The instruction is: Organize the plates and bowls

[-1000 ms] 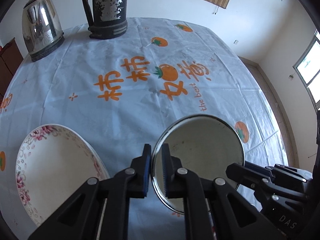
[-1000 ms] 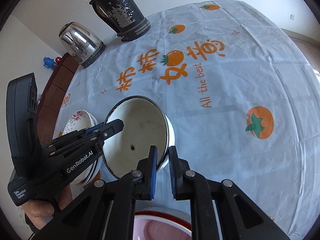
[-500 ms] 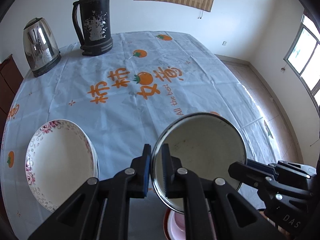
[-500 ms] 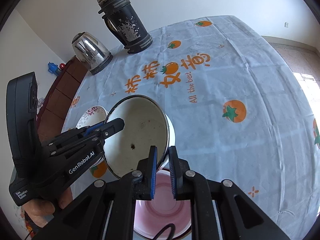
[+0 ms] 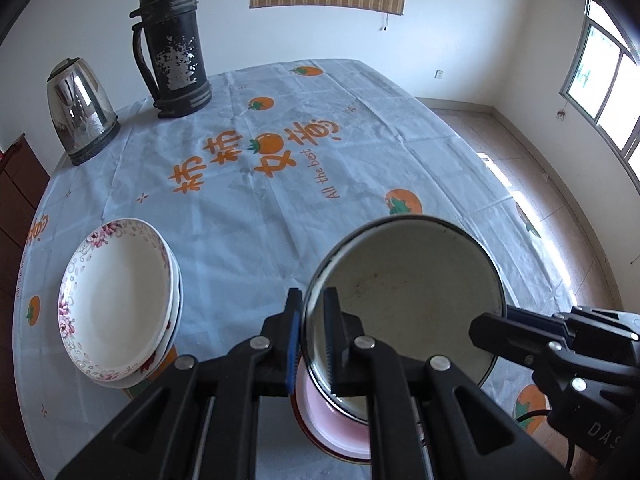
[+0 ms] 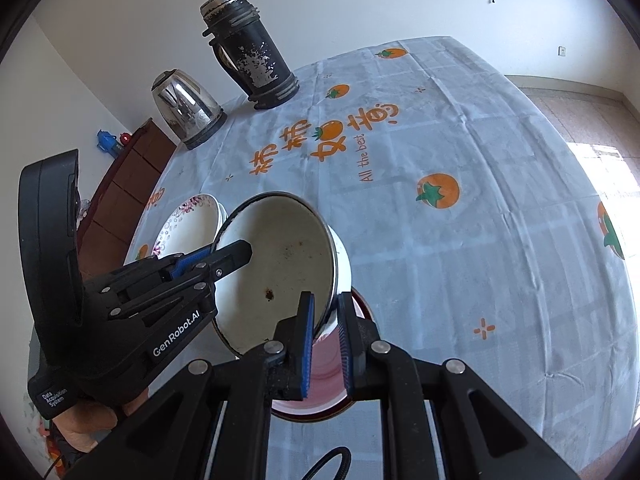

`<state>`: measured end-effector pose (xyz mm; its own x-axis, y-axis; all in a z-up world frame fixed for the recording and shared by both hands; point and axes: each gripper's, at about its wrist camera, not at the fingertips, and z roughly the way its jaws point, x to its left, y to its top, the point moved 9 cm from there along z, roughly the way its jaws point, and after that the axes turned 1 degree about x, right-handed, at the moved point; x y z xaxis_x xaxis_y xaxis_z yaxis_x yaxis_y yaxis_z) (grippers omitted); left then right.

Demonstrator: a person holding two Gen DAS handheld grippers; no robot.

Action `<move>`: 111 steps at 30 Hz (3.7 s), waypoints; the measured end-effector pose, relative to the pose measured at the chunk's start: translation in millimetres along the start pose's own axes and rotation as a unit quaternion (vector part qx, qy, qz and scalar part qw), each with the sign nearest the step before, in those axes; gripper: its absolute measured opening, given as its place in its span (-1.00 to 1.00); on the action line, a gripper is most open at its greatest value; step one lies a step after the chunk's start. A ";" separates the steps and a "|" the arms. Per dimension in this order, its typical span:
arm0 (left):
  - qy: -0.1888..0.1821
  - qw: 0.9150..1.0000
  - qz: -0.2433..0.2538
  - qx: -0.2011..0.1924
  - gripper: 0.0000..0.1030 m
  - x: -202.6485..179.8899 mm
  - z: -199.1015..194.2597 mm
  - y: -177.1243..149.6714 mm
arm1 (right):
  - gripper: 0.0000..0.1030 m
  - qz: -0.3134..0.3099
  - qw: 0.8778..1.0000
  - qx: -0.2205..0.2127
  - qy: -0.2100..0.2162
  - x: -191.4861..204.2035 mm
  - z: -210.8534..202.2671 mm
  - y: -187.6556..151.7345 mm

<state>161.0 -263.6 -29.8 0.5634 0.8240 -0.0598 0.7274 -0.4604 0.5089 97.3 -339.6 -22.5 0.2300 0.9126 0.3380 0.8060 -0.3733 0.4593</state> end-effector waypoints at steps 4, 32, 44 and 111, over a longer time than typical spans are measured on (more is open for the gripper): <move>-0.001 1.000 0.003 0.002 -0.85 -5.3 -2.3 -8.8 | -0.75 -0.001 1.000 -0.002 0.000 -0.6 -7.1 -11.1; 0.012 1.000 0.025 0.004 -0.85 -23.6 -5.0 -45.8 | -0.75 0.010 1.000 0.010 0.004 -9.4 -12.7 -55.8; 0.021 0.999 0.019 0.016 -0.84 -19.1 6.4 -45.7 | -0.75 0.012 1.000 0.024 0.012 -14.1 -1.6 -55.4; 0.095 0.985 -0.003 -0.144 0.74 13.7 -30.9 -32.8 | -0.64 -0.006 0.993 -0.113 -0.014 -27.3 -3.0 -40.5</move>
<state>132.7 -227.1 -20.8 0.4559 0.8861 0.0837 0.5739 -0.3645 0.7333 56.7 -349.8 -47.8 0.2379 0.9205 0.3101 0.6667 -0.3869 0.6371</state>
